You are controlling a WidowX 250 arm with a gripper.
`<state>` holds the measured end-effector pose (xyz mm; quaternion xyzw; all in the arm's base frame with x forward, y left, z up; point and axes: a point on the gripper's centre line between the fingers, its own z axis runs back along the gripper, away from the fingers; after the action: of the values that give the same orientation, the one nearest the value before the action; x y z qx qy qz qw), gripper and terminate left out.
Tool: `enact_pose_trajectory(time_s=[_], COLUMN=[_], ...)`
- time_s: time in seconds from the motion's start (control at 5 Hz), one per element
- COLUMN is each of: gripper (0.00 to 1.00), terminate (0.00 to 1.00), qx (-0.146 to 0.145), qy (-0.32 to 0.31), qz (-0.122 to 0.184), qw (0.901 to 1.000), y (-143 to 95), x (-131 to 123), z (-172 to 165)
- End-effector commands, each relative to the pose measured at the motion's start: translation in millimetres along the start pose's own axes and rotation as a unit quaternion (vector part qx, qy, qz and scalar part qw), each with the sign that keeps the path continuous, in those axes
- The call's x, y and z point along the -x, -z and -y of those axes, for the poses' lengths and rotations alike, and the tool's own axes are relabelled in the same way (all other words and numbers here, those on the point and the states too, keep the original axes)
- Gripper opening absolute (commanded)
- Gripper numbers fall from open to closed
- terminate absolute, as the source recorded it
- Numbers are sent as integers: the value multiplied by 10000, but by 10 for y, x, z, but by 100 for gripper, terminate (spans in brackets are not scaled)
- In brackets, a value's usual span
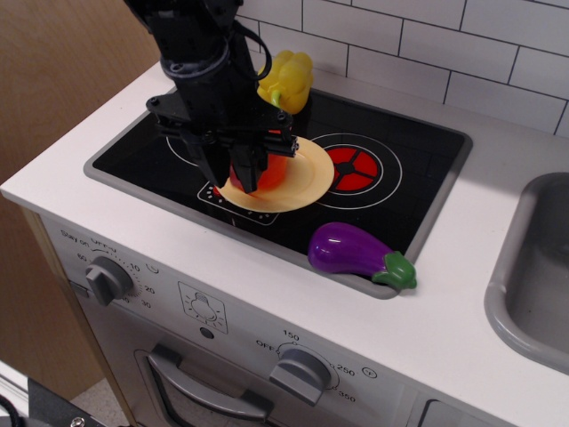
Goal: Put cup on plate
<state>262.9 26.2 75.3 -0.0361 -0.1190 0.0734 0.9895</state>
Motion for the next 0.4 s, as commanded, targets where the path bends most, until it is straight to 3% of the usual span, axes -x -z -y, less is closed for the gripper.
enact_pose_trajectory(time_s=[0.0,0.2], gripper=[100,100], terminate=[0,0], qx=[19,82], qy=[-10,-91], qz=[230,399], qw=[9997,9991], y=[-109,-236], x=[-177,-219], z=[16,48])
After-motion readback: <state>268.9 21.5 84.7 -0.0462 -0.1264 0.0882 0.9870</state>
